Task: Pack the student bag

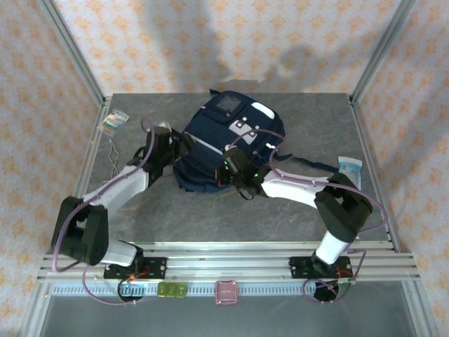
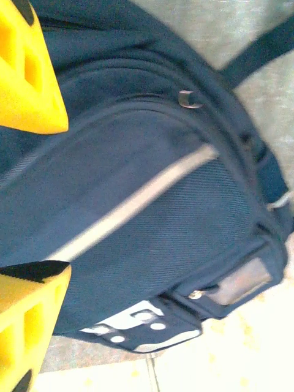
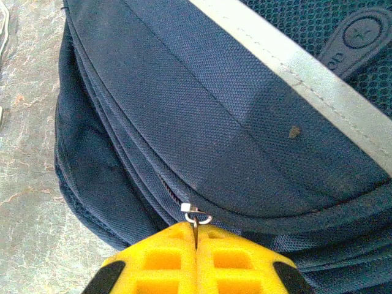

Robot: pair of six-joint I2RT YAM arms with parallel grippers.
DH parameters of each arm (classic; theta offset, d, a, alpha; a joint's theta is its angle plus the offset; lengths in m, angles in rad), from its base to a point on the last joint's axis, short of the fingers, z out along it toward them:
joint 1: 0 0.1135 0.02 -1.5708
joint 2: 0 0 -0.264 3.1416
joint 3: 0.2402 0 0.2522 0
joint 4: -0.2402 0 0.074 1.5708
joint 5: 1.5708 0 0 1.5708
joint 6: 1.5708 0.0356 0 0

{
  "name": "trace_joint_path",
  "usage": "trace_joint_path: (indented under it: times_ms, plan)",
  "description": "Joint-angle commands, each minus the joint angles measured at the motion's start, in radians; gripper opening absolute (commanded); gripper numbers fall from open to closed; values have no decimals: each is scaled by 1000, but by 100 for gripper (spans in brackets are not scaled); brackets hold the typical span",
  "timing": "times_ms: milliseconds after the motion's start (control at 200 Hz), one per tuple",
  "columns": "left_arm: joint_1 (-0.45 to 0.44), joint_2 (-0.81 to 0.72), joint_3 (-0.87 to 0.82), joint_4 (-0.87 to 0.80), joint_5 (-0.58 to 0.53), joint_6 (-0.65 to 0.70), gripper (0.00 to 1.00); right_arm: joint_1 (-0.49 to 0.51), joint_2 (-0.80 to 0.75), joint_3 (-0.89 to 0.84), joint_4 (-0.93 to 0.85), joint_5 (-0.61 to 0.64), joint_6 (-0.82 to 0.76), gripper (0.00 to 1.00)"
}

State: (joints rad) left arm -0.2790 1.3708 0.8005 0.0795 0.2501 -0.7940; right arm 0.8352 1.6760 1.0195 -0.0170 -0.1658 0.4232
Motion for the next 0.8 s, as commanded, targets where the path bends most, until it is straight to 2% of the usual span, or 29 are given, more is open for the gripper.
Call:
trace_joint_path:
  times_ms: [0, 140, 360, 651, 741, 796]
  plan:
    - [-47, -61, -110, 112, 1, -135, 57, 7, -1, 28, 22, -24, 13, 0]
    - [-104, -63, -152, 183, -2, -205, 57, 7, -2, 16, 30, -28, 21, 0]
    - [-150, 41, -124, 268, 17, -246, 57, 7, -1, 12, 39, -36, 23, 0]
    - [-206, 159, -49, 268, 12, -259, 57, 7, 7, 23, 45, -45, 21, 0]
    - [-209, 188, -38, 277, 5, -263, 50, 8, 8, 24, 48, -55, 19, 0]
    - [-208, 203, -32, 291, 11, -262, 36, 8, 11, 24, 47, -57, 17, 0]
